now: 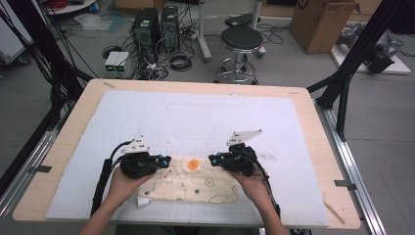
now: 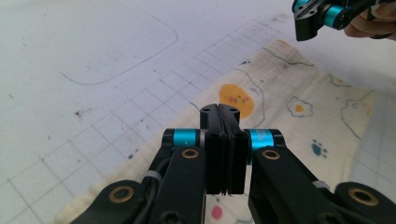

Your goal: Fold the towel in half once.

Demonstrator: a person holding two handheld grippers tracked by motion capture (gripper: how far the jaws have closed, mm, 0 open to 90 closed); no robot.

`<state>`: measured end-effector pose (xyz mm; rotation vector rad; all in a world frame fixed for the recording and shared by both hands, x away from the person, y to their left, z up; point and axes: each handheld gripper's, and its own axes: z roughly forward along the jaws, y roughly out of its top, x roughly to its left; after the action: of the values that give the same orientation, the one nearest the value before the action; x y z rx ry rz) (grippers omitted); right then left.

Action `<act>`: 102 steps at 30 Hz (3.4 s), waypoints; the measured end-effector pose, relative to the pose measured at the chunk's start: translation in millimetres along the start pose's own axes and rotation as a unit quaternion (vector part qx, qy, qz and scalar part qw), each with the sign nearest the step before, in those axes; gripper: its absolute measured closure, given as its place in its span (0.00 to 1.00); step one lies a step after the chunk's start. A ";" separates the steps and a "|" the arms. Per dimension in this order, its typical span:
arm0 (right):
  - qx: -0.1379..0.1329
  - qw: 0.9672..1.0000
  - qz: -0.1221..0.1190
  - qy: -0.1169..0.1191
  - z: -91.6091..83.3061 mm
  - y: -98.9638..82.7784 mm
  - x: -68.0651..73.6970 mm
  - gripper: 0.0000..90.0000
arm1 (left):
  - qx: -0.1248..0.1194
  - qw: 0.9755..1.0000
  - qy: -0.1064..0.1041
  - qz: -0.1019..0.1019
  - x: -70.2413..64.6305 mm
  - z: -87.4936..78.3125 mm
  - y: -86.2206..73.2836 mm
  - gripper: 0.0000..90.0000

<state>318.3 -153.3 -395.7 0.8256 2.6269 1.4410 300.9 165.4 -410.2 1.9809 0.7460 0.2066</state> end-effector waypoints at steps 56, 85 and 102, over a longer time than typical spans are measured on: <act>0.072 0.995 0.048 -0.054 2.2 -42.7 -40.4 0.98 | 0.079 0.995 0.059 -0.025 37.5 -2.2 -30.2 0.99; 0.077 0.995 0.033 -0.057 -0.9 -44.2 -37.5 0.97 | 0.063 0.994 0.083 -0.021 39.9 -10.3 -37.3 0.99; 0.032 0.997 0.031 -0.068 -19.9 -45.7 -36.1 0.95 | 0.034 0.996 0.080 -0.017 36.9 -16.0 -33.5 0.91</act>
<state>324.0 -205.1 -428.5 0.9817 2.5786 1.2706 309.3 210.1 -436.1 2.0313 0.8996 0.3257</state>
